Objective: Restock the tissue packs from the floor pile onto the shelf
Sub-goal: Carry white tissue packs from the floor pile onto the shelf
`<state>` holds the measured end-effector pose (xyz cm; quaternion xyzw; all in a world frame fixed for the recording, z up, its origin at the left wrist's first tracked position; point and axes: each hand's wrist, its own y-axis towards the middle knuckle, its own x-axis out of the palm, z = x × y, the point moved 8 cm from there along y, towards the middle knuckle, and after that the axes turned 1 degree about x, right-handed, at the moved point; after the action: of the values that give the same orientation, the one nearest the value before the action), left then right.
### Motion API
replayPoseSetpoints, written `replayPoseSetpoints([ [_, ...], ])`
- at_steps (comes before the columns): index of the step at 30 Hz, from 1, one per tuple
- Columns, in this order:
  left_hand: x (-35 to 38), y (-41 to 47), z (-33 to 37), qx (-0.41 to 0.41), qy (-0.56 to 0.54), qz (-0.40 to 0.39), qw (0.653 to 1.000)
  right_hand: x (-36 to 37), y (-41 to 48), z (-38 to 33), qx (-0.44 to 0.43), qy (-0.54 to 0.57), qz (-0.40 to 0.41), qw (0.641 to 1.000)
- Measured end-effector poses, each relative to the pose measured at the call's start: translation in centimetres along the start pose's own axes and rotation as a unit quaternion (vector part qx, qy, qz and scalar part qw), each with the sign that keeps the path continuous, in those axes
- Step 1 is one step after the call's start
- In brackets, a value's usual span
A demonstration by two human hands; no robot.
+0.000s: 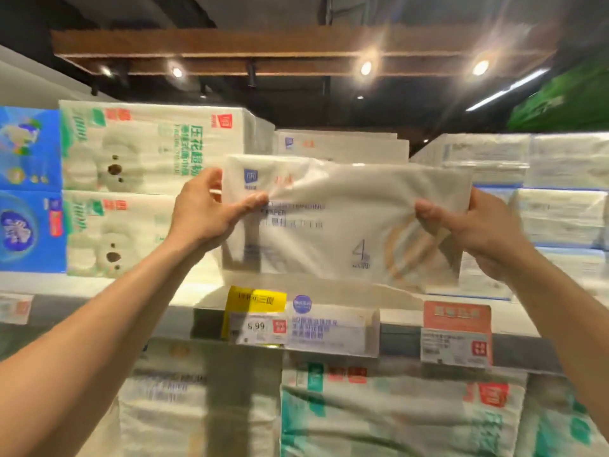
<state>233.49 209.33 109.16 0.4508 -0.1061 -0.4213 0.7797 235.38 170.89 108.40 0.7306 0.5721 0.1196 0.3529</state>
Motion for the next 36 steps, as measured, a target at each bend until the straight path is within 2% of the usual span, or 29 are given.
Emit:
replayPoseSetpoints([
  [5, 3.6, -0.2, -2.2, 0.030, 0.098, -0.074, 0.992, 1.2, 0.2, 2.0, 0.000, -0.109, -0.001, 0.994],
  [9, 5.1, -0.1, -2.4, 0.075, 0.190, -0.089, 0.975, 2.4, 0.8, 2.8, -0.008, -0.240, 0.013, 0.971],
  [14, 5.7, 0.5, -1.9, 0.156, 0.361, -0.053, 0.918, 1.7, 2.0, 3.9, 0.036, -0.416, 0.051, 0.907],
  [18, 6.4, 1.3, -2.4, 0.190, 0.400, -0.052, 0.895, 3.0, 2.0, 3.9, 0.053, -0.442, 0.036, 0.895],
  [22, 7.3, 1.9, -2.2, 0.204, 0.443, -0.048, 0.872, 3.6, 2.5, 3.6, 0.045, -0.513, 0.039, 0.856],
  [28, 6.7, 0.5, -1.2, 0.205, 0.438, -0.067, 0.873, 2.9, 1.5, 2.8, 0.030, -0.560, 0.022, 0.827],
  [33, 4.5, -2.7, 0.4, 0.203, 0.378, -0.094, 0.898, 2.0, -3.2, 0.1, 0.008, -0.501, 0.043, 0.864],
  [36, 3.2, -5.1, 2.9, 0.235, 0.337, -0.110, 0.905, 1.0, -7.0, -2.0, 0.015, -0.492, 0.052, 0.869],
])
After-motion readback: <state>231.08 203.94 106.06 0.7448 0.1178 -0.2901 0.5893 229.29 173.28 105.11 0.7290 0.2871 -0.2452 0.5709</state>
